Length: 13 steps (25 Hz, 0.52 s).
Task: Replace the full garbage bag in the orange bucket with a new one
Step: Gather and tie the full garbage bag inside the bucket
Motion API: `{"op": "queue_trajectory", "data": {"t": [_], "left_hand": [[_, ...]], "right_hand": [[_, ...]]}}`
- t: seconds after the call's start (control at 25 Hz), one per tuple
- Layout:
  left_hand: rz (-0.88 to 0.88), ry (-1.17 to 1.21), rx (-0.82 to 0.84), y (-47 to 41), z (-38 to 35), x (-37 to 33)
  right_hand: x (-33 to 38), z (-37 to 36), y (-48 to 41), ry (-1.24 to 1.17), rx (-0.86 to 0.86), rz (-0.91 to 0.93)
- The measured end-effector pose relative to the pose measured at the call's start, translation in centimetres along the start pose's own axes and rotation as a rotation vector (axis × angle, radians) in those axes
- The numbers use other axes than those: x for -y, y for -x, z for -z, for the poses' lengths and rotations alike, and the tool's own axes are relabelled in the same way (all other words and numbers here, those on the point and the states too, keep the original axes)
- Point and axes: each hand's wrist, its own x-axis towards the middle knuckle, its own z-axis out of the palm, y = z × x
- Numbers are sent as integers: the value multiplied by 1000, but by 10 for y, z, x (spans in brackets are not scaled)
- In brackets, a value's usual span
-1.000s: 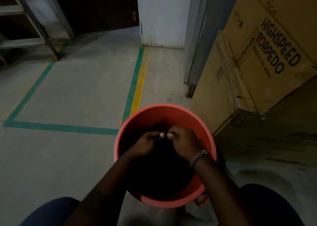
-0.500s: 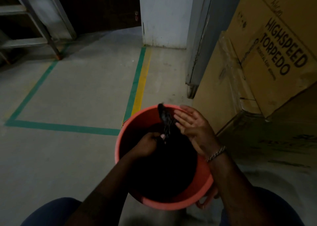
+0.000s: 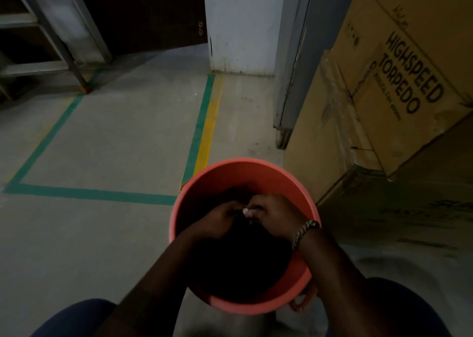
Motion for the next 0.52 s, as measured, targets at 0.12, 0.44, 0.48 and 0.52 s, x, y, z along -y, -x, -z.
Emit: {"op": "queue_trajectory", "data": {"t": [0.12,0.44,0.48,0.52], "left_hand": [[-57,-32,-5,2,-3,0],[-156,-125,-212,1,-12,-7],[-111,-89,-295,0,-10,-3],[-42,-89,-392,-2,-10,1]], "right_hand": [[-2,-5,-6,-294,-20,-216],[1,-5,-12,-1317,-35,-791],[-1,-7,-15,-1154,-184,-711],[1,-7,-16,-886,-357,-594]]}}
